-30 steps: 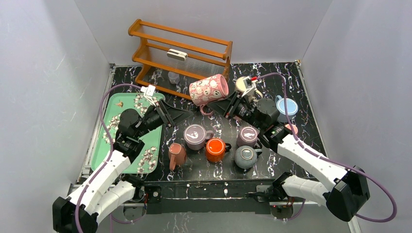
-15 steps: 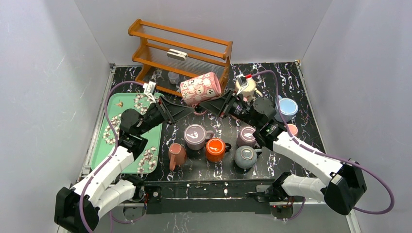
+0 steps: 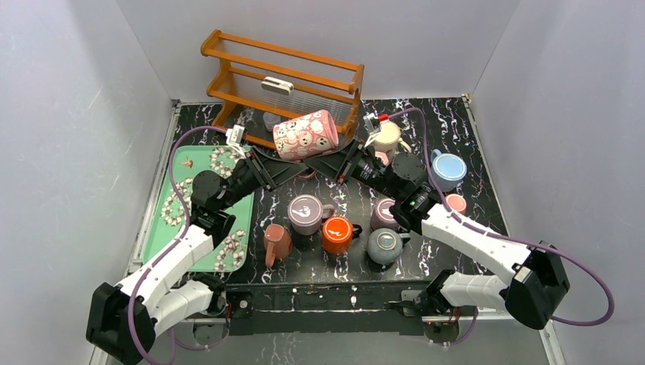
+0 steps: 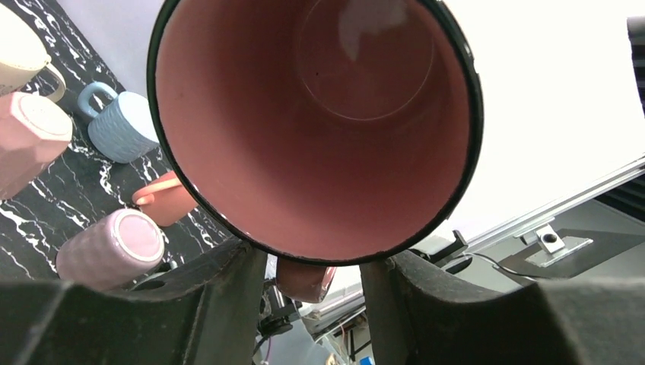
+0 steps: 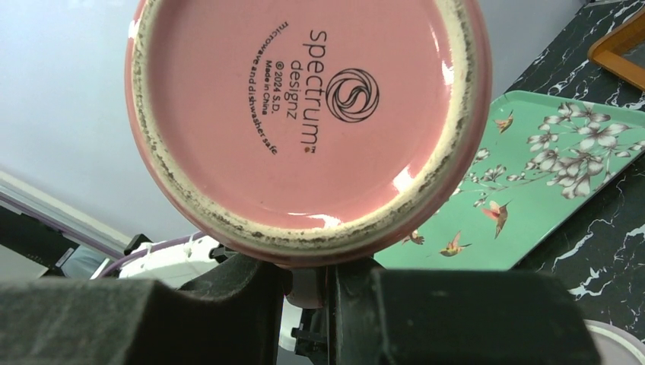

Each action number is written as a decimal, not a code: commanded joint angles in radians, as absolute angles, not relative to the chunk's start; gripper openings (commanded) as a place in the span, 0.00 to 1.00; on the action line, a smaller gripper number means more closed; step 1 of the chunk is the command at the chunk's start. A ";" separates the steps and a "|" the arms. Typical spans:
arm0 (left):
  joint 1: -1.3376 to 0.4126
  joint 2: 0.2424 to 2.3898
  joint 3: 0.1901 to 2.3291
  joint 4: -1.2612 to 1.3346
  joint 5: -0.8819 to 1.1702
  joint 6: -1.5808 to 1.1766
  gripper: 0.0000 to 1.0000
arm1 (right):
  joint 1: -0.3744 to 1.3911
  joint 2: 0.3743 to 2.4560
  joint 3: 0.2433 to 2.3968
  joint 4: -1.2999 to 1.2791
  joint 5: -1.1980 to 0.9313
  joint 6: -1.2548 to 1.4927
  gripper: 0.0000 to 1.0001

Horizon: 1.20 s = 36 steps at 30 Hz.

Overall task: Turn the mug right side up
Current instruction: Turn over the cup at the center of the board.

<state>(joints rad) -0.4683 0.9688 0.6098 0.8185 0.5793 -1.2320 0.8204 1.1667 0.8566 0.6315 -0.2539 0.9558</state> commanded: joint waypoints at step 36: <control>-0.483 0.882 0.561 1.027 0.532 -1.149 0.00 | 0.847 1.056 0.933 0.588 -0.082 0.865 0.01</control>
